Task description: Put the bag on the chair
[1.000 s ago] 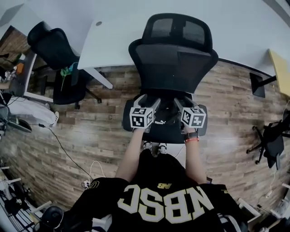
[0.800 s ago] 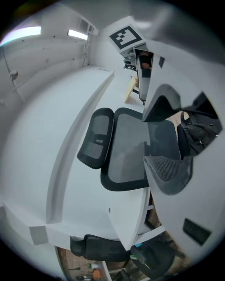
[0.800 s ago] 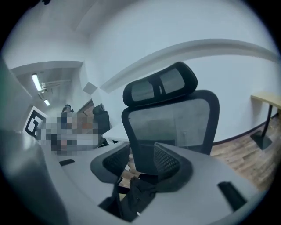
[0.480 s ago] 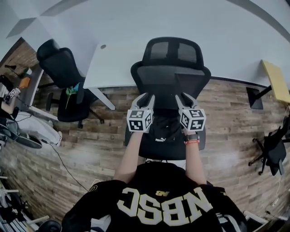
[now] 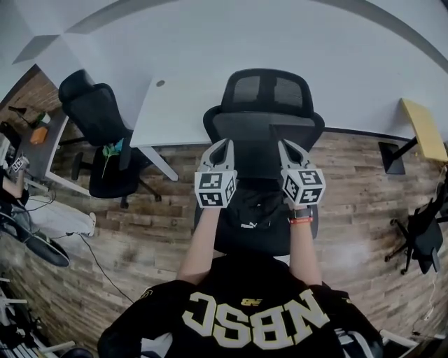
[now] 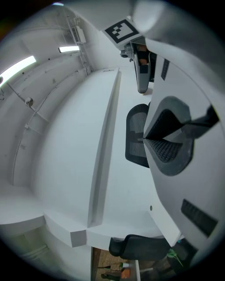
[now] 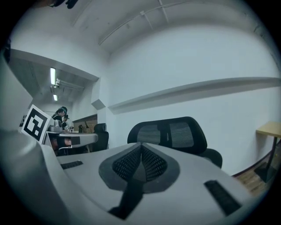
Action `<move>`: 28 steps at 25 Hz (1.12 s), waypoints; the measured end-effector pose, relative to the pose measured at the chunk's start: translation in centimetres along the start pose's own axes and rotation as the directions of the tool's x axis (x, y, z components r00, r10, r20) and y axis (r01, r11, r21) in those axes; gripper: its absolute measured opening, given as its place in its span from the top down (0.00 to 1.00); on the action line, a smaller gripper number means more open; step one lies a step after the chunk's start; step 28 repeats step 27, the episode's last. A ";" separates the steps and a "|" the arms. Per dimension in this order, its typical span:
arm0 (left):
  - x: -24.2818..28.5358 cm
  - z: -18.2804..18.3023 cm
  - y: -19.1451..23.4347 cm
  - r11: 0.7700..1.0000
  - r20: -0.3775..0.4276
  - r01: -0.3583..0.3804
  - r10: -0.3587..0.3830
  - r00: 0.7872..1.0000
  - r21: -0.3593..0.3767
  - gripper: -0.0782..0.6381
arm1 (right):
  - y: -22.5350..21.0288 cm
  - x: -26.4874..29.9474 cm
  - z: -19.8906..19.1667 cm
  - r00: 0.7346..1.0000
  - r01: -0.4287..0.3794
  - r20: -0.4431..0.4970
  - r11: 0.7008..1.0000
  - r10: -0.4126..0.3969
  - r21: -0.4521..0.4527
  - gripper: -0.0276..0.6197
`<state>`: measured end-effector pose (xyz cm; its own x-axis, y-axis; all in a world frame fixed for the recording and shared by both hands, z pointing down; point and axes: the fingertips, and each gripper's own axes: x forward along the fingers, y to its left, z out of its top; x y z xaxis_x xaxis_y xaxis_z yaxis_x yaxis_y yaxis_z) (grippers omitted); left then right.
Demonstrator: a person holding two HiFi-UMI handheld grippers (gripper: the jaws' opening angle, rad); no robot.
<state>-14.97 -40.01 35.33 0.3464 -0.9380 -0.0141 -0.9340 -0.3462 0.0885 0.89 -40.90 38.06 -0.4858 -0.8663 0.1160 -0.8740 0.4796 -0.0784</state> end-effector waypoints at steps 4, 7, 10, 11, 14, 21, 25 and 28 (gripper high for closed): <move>-0.1 0.3 0.4 1.000 0.015 0.014 -0.014 1.000 -0.014 0.87 | 0.4 0.3 -0.3 1.000 -0.012 0.002 1.000 0.012 0.016 0.94; -0.3 0.3 0.8 1.000 0.025 0.016 -0.015 1.000 -0.027 0.87 | 0.6 0.4 -0.2 1.000 -0.013 -0.001 1.000 0.013 0.008 0.94; -0.4 0.0 0.9 0.999 0.018 0.024 -0.024 1.000 -0.030 0.87 | 0.6 0.3 -0.2 1.000 -0.002 -0.006 1.000 0.002 0.001 0.94; -0.4 0.0 0.9 0.999 0.017 0.030 -0.030 0.999 -0.030 0.87 | 0.6 0.2 -0.3 1.000 0.001 -0.008 1.000 -0.001 -0.001 0.94; -0.2 -0.1 0.5 0.998 0.011 0.048 -0.048 0.999 -0.028 0.87 | 0.4 0.1 -0.4 1.000 0.009 -0.014 1.000 -0.009 -0.005 0.94; 0.1 -0.4 -0.1 0.997 0.001 0.077 -0.077 0.997 -0.033 0.87 | 0.4 -0.2 -0.6 1.000 0.018 -0.022 1.000 -0.018 -0.009 0.94; 0.4 -0.7 -0.2 0.995 -0.007 0.089 -0.090 0.996 -0.047 0.87 | 0.5 0.1 -0.8 1.000 0.004 -0.027 1.000 -0.004 0.002 0.94; 0.6 -1.1 -0.1 0.994 -0.015 0.095 -0.096 0.995 -0.058 0.87 | 0.7 0.4 -1.0 0.999 -0.013 -0.032 1.000 0.013 0.007 0.94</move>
